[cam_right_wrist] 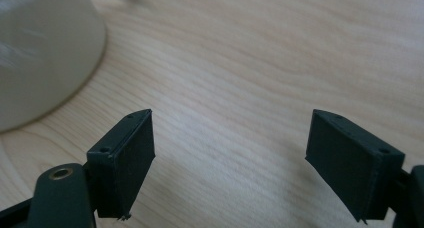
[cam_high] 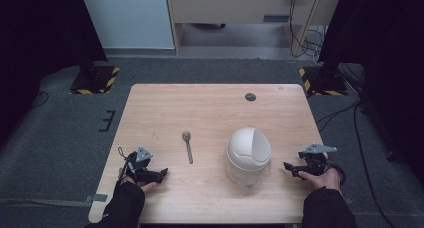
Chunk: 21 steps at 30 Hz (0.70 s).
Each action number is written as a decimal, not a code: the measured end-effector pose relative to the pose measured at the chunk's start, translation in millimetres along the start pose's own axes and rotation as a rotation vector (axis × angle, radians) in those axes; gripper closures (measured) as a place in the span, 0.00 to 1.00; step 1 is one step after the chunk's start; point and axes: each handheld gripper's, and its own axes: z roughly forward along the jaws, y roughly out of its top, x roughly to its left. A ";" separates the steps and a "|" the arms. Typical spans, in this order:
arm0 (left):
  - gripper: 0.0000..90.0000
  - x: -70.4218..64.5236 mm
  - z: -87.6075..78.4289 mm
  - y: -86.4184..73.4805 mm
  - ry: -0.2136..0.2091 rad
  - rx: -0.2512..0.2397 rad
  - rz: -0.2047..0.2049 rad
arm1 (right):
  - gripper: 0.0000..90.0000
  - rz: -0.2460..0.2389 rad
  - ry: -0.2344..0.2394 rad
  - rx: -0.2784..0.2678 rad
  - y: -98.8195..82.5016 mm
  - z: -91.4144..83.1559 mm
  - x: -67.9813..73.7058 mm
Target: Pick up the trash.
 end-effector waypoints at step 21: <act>0.00 2.7 1.2 1.3 -0.007 0.003 0.010 | 0.17 -0.018 0.028 -0.296 57.3 -61.5 26.8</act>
